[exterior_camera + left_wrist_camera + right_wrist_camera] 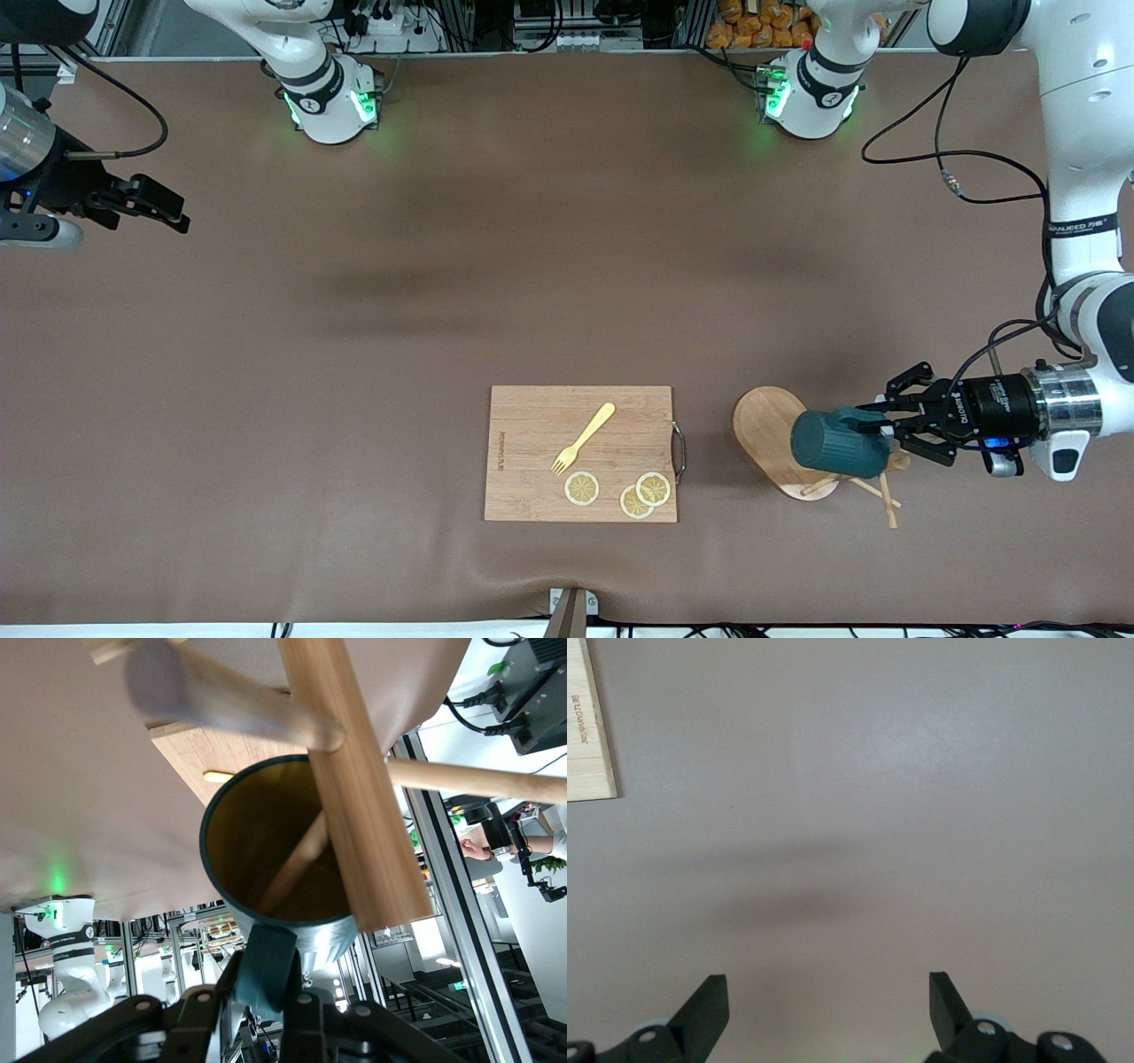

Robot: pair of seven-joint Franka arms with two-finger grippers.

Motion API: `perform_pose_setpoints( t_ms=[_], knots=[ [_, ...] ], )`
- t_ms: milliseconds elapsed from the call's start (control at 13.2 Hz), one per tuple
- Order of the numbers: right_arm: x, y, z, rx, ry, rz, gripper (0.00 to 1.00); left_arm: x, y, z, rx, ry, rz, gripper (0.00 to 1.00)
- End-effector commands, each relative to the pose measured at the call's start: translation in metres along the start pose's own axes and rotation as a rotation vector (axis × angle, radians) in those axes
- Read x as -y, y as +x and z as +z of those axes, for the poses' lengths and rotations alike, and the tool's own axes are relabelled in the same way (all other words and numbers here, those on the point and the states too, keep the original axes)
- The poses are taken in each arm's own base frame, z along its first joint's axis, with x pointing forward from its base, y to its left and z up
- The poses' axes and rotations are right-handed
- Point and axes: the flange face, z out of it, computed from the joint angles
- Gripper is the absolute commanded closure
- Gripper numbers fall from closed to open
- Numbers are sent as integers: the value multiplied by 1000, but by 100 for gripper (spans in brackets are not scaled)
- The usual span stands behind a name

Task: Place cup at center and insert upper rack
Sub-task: 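Hang the mug handle onto a mug-tree peg with the left gripper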

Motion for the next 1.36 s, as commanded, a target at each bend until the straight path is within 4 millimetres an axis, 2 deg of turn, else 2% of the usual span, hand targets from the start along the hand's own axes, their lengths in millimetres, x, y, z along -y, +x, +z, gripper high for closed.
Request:
perform_pose_setpoints(
  t_ms=[0, 530, 682, 758, 833, 909, 985, 1061, 1288],
  knots=[
    [-5, -6, -3, -3, -5, -6, 0, 0, -1, 1, 34, -8, 16, 100],
    [-10, -6, -2, 5, -4, 0, 0, 2, 9, 8, 37, 0, 35, 100],
    [-10, -6, -2, 5, -4, 0, 0, 3, 12, 6, 37, -3, 30, 94],
    [-9, -6, -1, 6, -5, -1, 0, 3, 13, 4, 36, -6, 29, 83],
    [-10, -6, -2, 5, -6, -1, 0, 4, 13, 4, 35, -5, 29, 58],
    [-9, -7, -1, 9, -7, -3, 0, 4, 14, 3, 36, -7, 29, 44],
    [-9, -6, -2, 6, -6, -3, 0, 2, 11, 1, 34, -9, 34, 16],
    [-9, -6, -2, 6, -6, -3, 0, 1, 7, -2, 32, -12, 39, 0],
    [-9, -6, -1, 8, -8, -3, 0, 4, 4, -16, 52, -6, 35, 0]
  ],
)
